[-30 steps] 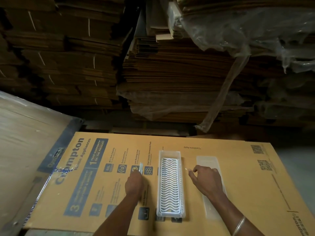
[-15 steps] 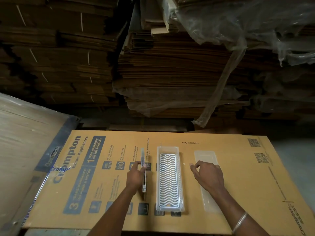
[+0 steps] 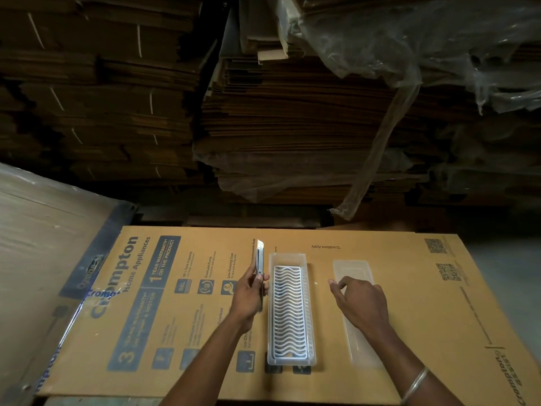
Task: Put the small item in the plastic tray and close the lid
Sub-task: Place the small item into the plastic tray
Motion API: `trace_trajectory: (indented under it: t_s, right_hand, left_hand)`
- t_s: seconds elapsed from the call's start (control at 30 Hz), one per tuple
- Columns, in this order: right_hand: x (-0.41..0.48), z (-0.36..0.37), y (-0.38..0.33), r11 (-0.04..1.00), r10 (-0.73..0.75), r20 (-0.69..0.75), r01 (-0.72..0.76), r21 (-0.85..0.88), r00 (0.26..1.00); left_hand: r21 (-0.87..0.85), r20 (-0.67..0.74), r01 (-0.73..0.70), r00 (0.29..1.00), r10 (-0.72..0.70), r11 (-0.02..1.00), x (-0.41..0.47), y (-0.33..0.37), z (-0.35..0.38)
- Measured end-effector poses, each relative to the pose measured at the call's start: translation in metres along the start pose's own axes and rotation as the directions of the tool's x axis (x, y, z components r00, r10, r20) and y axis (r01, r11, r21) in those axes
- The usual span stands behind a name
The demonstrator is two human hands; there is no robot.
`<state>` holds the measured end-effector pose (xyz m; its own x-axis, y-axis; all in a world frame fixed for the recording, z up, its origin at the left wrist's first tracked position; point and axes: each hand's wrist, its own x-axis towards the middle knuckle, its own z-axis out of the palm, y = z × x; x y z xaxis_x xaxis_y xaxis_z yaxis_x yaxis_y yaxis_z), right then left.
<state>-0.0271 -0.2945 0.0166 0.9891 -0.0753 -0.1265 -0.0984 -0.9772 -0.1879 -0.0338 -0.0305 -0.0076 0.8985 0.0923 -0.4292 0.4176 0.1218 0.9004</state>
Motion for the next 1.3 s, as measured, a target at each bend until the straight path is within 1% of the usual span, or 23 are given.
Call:
trace_trajectory:
  t_s: [0.3,0.57,0.63,0.77,0.83,0.9,0.97,1.1,1.17,1.23,1.3]
  right_hand:
    - [-0.001,-0.002,0.001,1.000,0.007,0.000,-0.007,0.001,1.000]
    - [0.003,-0.002,0.009,1.000,0.029,0.000,-0.029,-0.001,1.000]
    - [0.004,-0.001,0.012,1.000,0.031,-0.008,-0.031,0.000,0.999]
    - [0.006,0.002,0.017,0.999,0.047,-0.022,-0.047,0.002,0.999]
    - [0.006,0.004,0.021,0.998,0.062,-0.014,-0.062,0.012,0.998]
    - [0.006,0.008,0.027,0.997,0.078,0.003,-0.078,0.020,0.997]
    - [0.006,0.012,0.033,0.995,0.093,0.022,-0.094,0.022,0.995]
    - [0.002,0.022,0.044,0.991,0.130,0.059,-0.131,0.014,0.990]
    - [0.001,0.026,0.050,0.990,0.139,0.082,-0.140,0.003,0.987]
    - [0.000,0.030,0.054,0.989,0.149,0.099,-0.149,-0.008,0.984]
    - [0.000,0.034,0.059,0.987,0.162,0.117,-0.161,-0.021,0.980]
  left_hand:
    - [-0.013,0.061,0.058,0.996,-0.057,0.998,0.003,-0.001,0.005]
    - [-0.204,0.115,0.101,0.990,-0.078,0.974,0.010,0.001,0.014]
    - [-0.235,0.121,0.103,0.990,-0.076,0.966,0.011,0.002,0.017]
    - [-0.303,0.110,0.145,0.987,-0.117,0.942,0.014,-0.002,0.022]
    - [-0.294,0.097,0.153,0.987,-0.130,0.944,0.014,-0.003,0.027]
    - [-0.171,0.085,0.143,0.988,-0.130,0.975,0.015,-0.004,0.034]
    - [-0.012,0.052,0.126,0.991,-0.125,0.992,0.017,-0.009,0.041]
    - [0.243,-0.037,0.143,0.990,-0.138,0.960,0.024,-0.018,0.054]
    - [0.417,-0.049,0.123,0.992,-0.113,0.901,0.028,-0.021,0.061]
    - [0.608,-0.043,0.076,0.997,-0.063,0.791,0.030,-0.022,0.066]
    - [0.715,-0.022,0.054,0.998,-0.056,0.697,0.033,-0.022,0.070]
